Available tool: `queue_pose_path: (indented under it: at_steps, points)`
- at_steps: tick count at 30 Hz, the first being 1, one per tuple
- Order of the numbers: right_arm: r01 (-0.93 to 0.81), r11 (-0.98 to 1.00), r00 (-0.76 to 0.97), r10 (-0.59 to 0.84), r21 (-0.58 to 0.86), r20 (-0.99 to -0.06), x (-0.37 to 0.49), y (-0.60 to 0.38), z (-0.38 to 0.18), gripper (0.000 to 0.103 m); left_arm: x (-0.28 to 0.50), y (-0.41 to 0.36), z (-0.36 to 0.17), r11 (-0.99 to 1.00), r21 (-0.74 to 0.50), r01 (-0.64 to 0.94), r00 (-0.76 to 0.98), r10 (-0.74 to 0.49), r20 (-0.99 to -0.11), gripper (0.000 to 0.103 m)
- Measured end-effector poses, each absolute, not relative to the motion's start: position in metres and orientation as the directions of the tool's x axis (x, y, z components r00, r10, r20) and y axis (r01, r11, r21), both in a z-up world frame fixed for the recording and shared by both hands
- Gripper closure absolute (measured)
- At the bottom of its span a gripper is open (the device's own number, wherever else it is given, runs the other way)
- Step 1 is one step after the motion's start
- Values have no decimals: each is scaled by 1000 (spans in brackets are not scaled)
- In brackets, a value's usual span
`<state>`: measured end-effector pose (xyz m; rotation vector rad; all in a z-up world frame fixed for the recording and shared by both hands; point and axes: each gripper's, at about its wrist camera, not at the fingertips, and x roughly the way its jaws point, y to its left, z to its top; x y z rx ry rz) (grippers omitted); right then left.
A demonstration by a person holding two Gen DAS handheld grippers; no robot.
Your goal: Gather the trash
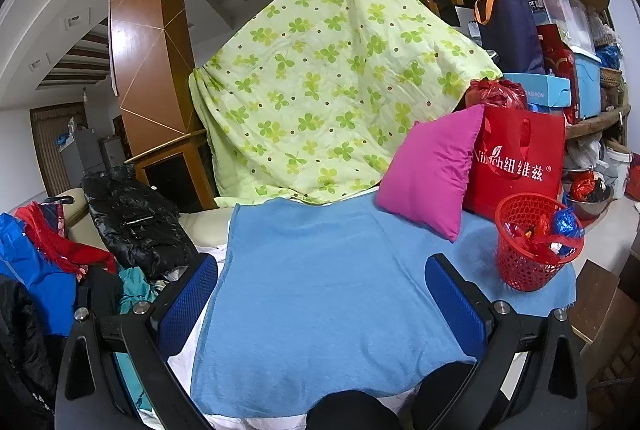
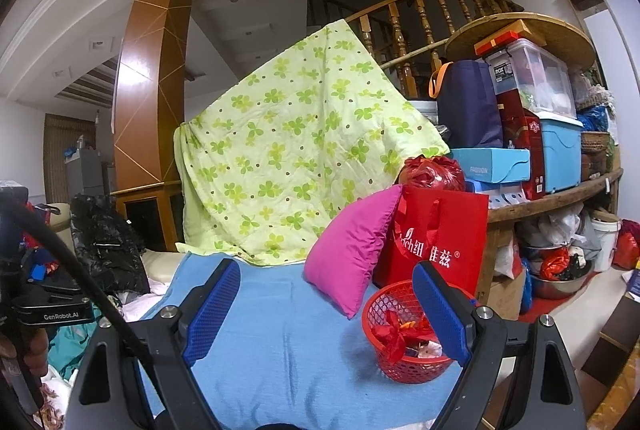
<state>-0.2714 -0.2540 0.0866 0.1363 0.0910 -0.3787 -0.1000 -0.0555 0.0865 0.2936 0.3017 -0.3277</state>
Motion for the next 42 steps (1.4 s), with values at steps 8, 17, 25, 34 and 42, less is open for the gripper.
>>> queue_pose_path:
  at_steps: [8, 17, 25, 34, 42]
  points:
    - [369, 923, 927, -357, 112, -116, -272, -256, 87, 13, -100, -57, 85, 902, 237, 360, 902, -272, -337, 0]
    - [367, 924, 928, -354, 113, -116, -271, -254, 87, 13, -101, -58, 85, 900, 238, 365, 900, -276, -337, 0]
    - [351, 931, 933, -338, 99, -121, -264, -247, 88, 13, -101, -58, 86, 898, 238, 369, 899, -280, -337, 0]
    - [345, 934, 935, -333, 94, -124, -263, -246, 88, 13, -102, -59, 86, 898, 239, 370, 899, -281, -337, 0]
    - [347, 933, 934, -334, 94, -124, -263, -245, 89, 13, -101, -59, 86, 897, 238, 373, 897, -284, -338, 0]
